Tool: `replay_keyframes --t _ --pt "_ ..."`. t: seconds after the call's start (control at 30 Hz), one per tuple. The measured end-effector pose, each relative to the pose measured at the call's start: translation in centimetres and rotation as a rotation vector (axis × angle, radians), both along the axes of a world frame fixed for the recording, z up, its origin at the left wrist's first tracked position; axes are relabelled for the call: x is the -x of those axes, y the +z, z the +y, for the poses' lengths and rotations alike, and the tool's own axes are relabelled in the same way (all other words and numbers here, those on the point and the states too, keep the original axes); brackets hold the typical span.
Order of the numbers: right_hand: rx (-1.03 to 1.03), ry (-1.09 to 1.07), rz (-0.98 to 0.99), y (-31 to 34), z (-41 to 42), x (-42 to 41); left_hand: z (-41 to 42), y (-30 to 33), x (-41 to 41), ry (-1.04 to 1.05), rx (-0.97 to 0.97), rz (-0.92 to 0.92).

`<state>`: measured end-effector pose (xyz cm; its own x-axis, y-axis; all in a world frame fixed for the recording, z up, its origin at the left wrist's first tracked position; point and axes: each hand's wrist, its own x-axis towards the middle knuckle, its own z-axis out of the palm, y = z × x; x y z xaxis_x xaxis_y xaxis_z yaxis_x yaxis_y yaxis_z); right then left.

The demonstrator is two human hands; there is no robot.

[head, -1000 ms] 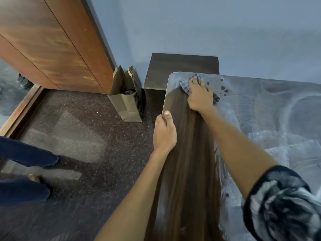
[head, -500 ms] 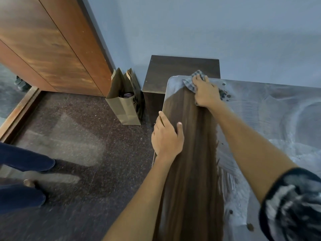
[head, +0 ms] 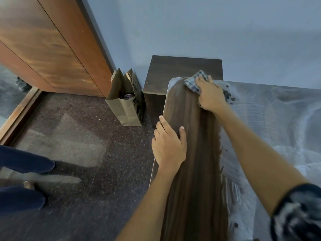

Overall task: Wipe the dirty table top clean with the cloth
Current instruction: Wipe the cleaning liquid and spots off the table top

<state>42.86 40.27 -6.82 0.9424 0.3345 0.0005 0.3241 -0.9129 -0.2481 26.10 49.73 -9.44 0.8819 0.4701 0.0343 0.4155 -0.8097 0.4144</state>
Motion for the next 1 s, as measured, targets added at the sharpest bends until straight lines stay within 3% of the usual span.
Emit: replay_keyframes --t 0.1,0.2,0.33,0.5,0.57,0.7,0.83,1.0 --pt "-0.014 0.032 0.011 0.6 4.1 -1.7 0.0 0.1 0.1 -0.001 0.002 0.014" --pt "-0.036 0.207 0.002 0.2 6.5 0.1 0.1 0.3 0.1 -0.012 0.012 0.025" --pt "-0.024 0.420 0.014 -0.8 3.3 5.3 0.1 0.3 0.1 -0.014 0.026 0.036" --pt "-0.046 -0.008 -0.041 -1.0 -2.2 1.2 0.0 0.1 -0.1 -0.011 0.014 0.031" --pt "-0.021 -0.063 -0.025 -0.7 -1.0 -1.4 0.0 0.0 -0.1 -0.010 -0.005 0.046" --pt "-0.059 0.083 -0.004 -0.1 1.9 0.5 0.1 0.0 -0.1 -0.008 -0.012 0.076" --pt "-0.059 0.325 -0.027 -0.7 -2.1 7.9 -0.1 -0.3 -0.2 -0.014 -0.106 0.037" --pt "-0.027 -0.188 -0.042 -0.2 -9.3 3.0 -0.6 -0.8 -0.2 -0.166 -0.178 -0.029"
